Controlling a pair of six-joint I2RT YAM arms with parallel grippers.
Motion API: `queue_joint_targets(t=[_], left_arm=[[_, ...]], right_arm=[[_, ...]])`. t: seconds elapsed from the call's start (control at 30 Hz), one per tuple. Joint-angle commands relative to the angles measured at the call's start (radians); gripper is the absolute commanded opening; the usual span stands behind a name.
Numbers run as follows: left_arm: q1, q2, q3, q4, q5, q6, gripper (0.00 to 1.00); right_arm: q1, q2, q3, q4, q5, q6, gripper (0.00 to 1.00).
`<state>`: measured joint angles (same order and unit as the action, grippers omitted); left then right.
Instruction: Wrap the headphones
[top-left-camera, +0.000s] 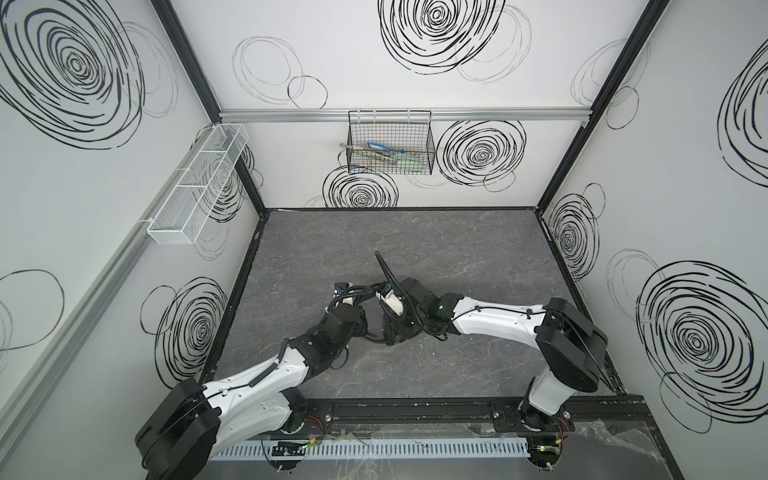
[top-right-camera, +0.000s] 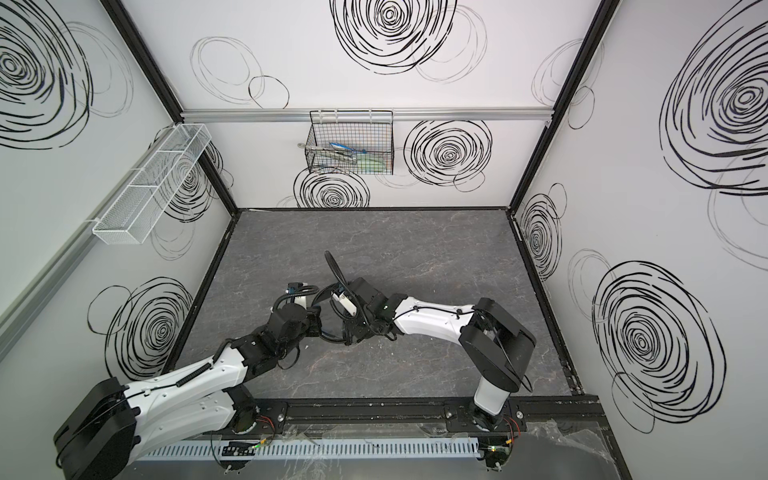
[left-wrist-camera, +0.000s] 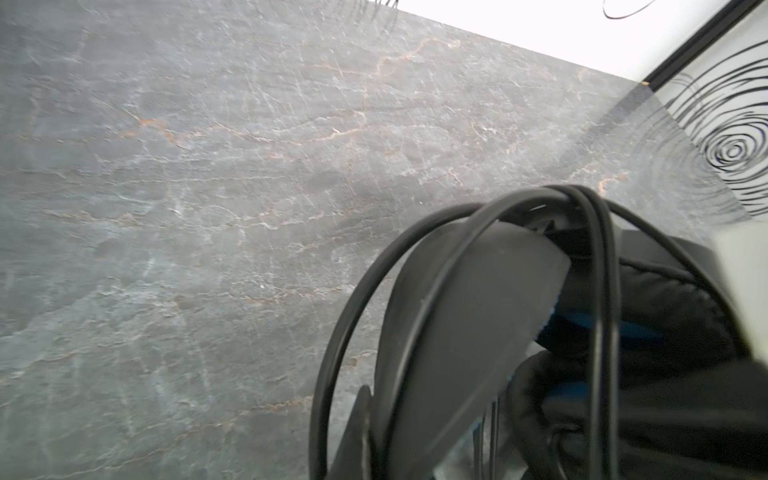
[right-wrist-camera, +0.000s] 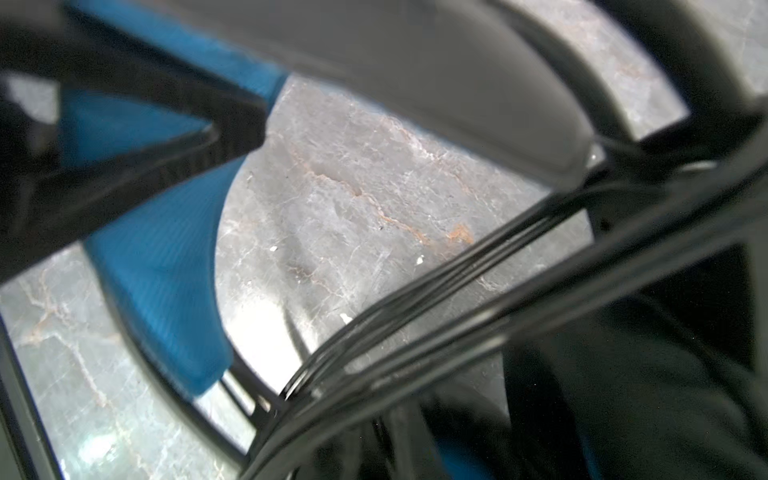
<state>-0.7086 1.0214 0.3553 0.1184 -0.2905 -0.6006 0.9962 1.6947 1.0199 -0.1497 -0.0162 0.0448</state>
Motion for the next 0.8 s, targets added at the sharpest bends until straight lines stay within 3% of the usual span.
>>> queue_joint_targets(t=[0.0,0.53,0.77], left_arm=[[-0.028,0.002,-0.023,0.052,0.197,-0.017,0.0],[-0.034,-0.012,-0.039,0.077,0.296,-0.003,0.0],[-0.045,0.0,-0.035,0.041,0.295,0.008,0.0]], right_arm=[[-0.023,0.023,-0.001,0.077,0.063,0.009,0.27],[-0.021,-0.044,-0.07,0.14,0.098,0.01,0.56],[-0.01,-0.069,-0.107,0.173,0.159,0.004,0.6]])
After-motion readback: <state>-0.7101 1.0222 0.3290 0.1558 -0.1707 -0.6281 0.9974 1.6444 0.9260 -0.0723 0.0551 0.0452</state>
